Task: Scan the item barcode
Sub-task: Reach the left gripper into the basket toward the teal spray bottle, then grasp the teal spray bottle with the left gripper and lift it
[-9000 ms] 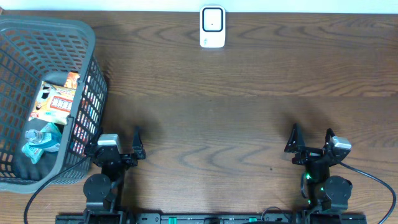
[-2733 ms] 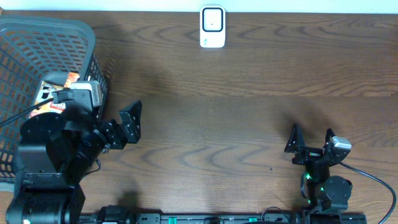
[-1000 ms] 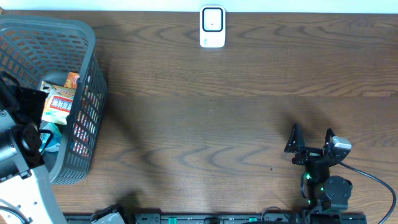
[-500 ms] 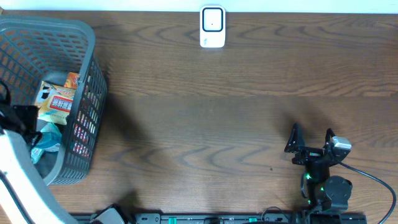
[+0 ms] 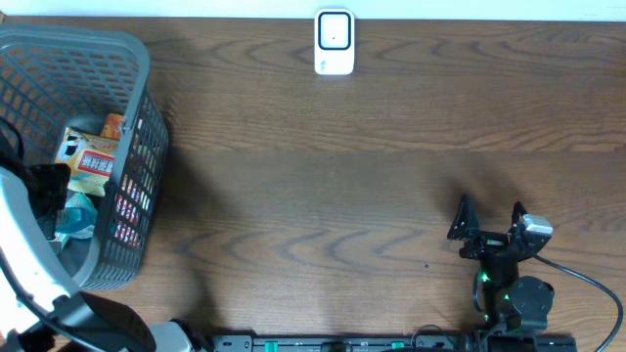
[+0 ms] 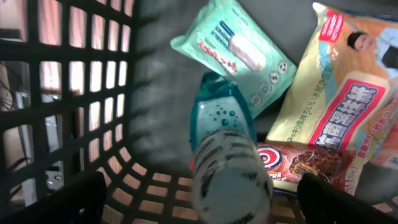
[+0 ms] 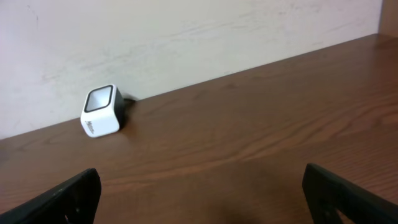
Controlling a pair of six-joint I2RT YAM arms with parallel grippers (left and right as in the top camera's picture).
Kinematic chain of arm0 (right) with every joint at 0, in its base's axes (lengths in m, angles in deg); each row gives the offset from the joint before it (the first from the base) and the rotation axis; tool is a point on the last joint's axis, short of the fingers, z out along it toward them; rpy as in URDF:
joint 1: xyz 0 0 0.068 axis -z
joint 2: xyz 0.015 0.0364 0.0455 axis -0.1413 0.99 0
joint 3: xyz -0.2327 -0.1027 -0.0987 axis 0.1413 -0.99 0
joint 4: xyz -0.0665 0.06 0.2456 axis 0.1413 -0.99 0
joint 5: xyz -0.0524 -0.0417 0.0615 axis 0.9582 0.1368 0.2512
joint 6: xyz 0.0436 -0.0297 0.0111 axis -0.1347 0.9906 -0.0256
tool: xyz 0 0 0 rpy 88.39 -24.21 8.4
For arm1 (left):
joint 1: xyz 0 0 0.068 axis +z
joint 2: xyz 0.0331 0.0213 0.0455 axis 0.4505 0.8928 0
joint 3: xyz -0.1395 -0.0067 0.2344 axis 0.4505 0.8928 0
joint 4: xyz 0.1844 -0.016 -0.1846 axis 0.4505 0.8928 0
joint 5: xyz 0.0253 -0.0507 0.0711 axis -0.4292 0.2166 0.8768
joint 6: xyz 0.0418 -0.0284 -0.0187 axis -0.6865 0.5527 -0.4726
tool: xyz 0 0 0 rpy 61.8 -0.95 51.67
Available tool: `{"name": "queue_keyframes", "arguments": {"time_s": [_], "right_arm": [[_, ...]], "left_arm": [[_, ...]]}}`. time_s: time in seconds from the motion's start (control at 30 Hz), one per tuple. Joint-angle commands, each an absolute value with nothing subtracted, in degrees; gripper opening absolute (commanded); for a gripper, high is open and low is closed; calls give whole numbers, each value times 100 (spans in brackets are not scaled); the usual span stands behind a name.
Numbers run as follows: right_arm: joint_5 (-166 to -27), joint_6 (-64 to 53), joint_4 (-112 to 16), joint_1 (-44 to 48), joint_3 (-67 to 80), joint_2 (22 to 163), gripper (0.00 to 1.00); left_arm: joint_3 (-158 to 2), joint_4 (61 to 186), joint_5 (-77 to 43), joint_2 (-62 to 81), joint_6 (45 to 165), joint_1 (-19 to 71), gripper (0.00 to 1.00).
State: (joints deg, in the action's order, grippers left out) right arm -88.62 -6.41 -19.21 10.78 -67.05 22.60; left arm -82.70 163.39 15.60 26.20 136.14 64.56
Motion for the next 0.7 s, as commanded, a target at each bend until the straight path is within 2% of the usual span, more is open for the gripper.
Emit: {"name": "queue_keyframes", "arguments": {"time_s": [0.0,0.57,0.67], "right_arm": [[-8795,-595,-1945,1049,-6711,2228,99],[-8797,-595,-1945,1049,-6711,2228,99],[-8797,-595,-1945,1049,-6711,2228,99]], "left_arm": [[-8290,16337,1379,2771,13664,6473,98],[-7442,15296,1475,2854,13435,6473,100],[-7368,15211,1646,2862,13407,6473,92]]}}
